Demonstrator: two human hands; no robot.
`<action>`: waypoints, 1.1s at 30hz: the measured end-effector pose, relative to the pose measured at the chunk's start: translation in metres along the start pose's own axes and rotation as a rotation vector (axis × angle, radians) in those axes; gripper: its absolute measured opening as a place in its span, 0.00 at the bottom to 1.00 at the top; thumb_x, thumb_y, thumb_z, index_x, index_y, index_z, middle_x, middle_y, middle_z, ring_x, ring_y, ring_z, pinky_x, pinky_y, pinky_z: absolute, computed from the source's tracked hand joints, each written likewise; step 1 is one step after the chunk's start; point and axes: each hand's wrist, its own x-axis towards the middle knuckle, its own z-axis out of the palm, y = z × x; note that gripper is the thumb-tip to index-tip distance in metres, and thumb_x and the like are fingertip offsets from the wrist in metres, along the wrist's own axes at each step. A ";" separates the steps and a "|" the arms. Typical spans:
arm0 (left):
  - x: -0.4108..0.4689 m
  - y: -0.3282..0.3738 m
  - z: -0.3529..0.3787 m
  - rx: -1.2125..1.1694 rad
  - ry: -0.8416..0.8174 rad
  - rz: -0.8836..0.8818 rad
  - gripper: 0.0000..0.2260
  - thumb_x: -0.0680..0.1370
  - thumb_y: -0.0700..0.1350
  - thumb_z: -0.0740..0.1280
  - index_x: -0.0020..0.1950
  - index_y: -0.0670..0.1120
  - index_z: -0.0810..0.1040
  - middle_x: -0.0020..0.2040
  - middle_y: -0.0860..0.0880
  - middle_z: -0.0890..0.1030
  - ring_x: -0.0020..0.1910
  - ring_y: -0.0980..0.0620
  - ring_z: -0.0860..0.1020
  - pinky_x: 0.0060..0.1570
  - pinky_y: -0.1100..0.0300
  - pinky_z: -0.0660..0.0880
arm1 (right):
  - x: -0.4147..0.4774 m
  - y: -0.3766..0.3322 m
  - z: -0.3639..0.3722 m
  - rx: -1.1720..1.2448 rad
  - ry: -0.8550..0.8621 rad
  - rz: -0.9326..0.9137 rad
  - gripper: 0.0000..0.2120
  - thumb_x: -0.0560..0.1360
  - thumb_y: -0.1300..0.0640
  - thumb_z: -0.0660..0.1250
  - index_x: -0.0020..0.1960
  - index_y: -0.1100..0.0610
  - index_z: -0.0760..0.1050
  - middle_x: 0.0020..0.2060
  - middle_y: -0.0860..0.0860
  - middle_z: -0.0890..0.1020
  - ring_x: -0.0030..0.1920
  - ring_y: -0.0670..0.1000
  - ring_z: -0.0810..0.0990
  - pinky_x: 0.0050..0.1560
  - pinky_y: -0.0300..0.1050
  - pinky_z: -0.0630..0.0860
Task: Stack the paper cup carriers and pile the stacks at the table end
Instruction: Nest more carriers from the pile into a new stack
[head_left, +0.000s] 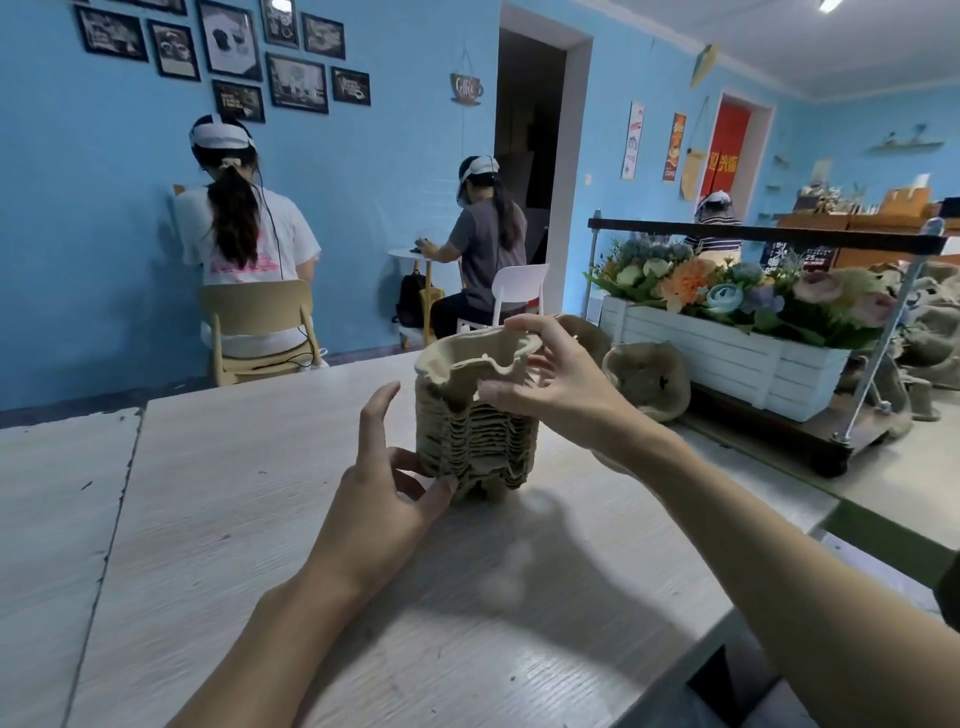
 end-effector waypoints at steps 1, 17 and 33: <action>0.000 0.000 0.000 0.004 0.000 0.000 0.44 0.75 0.48 0.75 0.74 0.70 0.46 0.46 0.53 0.84 0.42 0.56 0.83 0.44 0.63 0.76 | -0.001 0.002 -0.003 -0.013 -0.007 0.012 0.34 0.63 0.42 0.79 0.66 0.43 0.69 0.61 0.47 0.77 0.64 0.46 0.75 0.62 0.43 0.74; -0.001 0.000 0.000 0.025 0.004 0.016 0.49 0.74 0.46 0.76 0.76 0.73 0.42 0.43 0.52 0.83 0.42 0.60 0.82 0.43 0.65 0.75 | 0.001 0.008 -0.009 -0.087 -0.073 0.073 0.38 0.65 0.39 0.76 0.71 0.45 0.66 0.61 0.45 0.73 0.65 0.46 0.71 0.56 0.38 0.71; 0.001 -0.003 0.000 0.046 -0.007 0.044 0.42 0.76 0.46 0.75 0.74 0.74 0.51 0.46 0.55 0.83 0.42 0.57 0.83 0.43 0.62 0.78 | 0.038 0.116 -0.042 -0.675 0.363 0.377 0.21 0.79 0.45 0.60 0.71 0.46 0.70 0.74 0.57 0.61 0.74 0.58 0.57 0.72 0.57 0.56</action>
